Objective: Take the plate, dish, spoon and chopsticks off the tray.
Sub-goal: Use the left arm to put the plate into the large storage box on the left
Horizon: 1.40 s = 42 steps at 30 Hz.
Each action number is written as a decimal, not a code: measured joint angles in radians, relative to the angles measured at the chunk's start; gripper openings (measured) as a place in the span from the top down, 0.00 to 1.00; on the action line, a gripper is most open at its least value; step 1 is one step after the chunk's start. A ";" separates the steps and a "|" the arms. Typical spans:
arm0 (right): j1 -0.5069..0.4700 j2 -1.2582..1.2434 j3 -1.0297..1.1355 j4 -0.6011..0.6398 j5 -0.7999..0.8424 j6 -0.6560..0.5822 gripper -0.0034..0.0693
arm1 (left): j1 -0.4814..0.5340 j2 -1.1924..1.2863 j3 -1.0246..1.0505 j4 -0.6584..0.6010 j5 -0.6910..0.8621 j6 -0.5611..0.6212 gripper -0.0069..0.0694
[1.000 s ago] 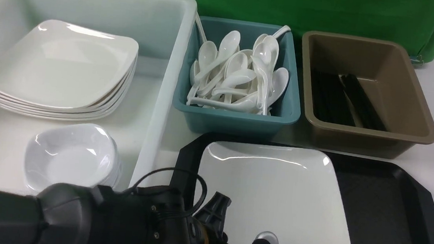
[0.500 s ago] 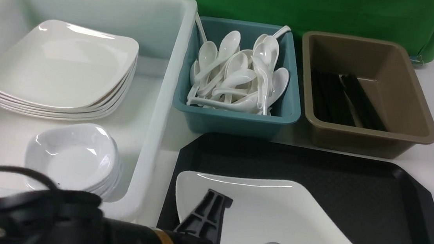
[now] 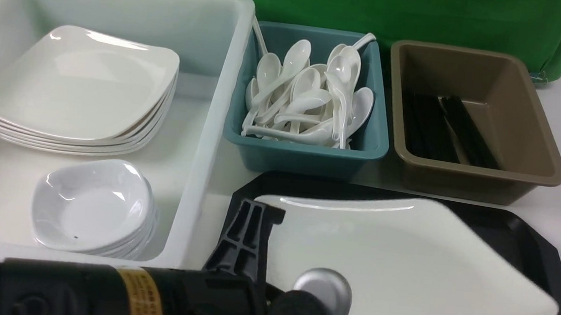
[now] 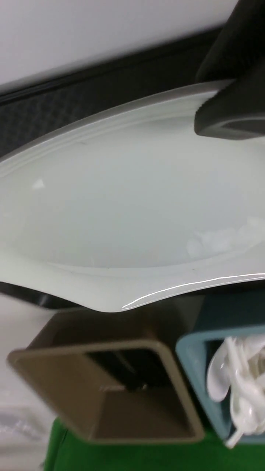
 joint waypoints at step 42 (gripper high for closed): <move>0.000 0.407 -0.133 0.128 -0.167 -0.260 0.93 | 0.902 0.166 -0.010 0.345 -0.101 -0.318 0.87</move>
